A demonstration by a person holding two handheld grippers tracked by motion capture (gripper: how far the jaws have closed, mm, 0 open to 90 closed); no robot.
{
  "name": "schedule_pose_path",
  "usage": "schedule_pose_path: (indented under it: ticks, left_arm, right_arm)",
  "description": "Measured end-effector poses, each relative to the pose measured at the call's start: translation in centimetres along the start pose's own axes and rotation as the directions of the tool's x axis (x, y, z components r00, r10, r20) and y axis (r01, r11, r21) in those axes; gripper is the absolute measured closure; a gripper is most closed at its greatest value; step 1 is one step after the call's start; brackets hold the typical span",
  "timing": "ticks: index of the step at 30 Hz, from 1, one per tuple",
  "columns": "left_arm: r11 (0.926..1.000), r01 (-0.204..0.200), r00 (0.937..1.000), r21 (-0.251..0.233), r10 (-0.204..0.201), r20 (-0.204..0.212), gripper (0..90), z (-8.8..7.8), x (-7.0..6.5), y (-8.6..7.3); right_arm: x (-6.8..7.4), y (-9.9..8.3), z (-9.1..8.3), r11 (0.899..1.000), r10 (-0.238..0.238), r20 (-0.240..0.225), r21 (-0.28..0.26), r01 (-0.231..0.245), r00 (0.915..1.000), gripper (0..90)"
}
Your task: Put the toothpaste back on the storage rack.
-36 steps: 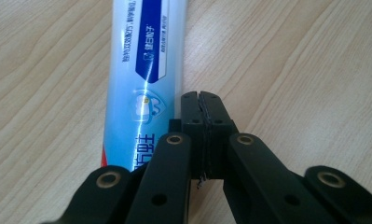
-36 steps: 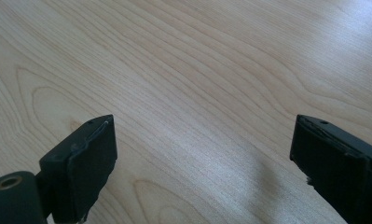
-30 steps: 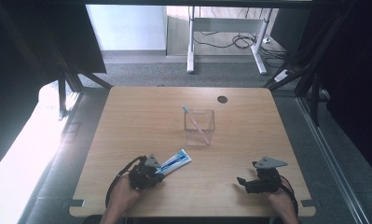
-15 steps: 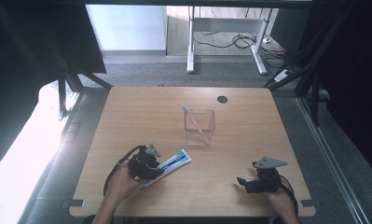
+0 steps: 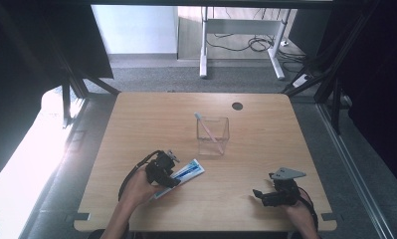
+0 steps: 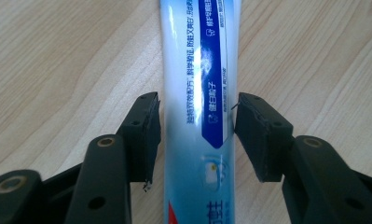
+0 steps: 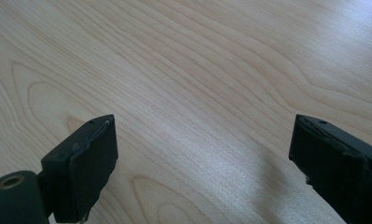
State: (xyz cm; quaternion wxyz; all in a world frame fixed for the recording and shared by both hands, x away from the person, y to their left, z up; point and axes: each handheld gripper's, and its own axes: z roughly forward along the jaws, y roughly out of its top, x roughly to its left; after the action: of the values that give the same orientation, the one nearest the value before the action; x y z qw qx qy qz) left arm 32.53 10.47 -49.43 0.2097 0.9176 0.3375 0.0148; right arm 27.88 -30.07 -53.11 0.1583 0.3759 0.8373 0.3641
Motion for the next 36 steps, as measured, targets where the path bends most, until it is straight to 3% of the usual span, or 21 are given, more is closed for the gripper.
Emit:
schedule_pose_path:
  ticks: [7,16,19,24,36]
  left_arm:
    - [0.9982,-0.001,1.0000,0.060,0.001,0.004,48.3,1.2,0.0,0.9]
    - [0.9959,-0.009,0.9999,0.090,0.009,-0.009,48.6,1.9,-0.2,1.4]
    - [0.9949,-0.017,0.9996,0.099,0.019,-0.020,52.7,1.7,-0.3,1.6]
    - [0.9967,-0.007,0.9998,0.080,0.008,-0.017,66.3,1.2,-0.3,1.5]
    - [0.9997,0.010,0.9999,0.022,-0.010,0.000,71.7,0.4,-0.1,0.9]
  right_arm:
    - [0.0,0.0,0.1,1.000,-0.004,0.001,0.008,0.004,1.0000,7.9]
    - [0.0,-0.1,0.1,1.000,-0.005,0.004,0.012,0.005,1.0000,8.1]
    - [0.0,-0.1,0.1,1.000,-0.008,0.006,0.013,0.007,1.0000,8.1]
    - [0.0,-0.1,0.1,1.000,-0.005,0.005,0.013,0.005,1.0000,8.1]
    - [-0.1,-0.1,0.1,1.000,0.001,0.002,0.012,-0.001,1.0000,8.2]
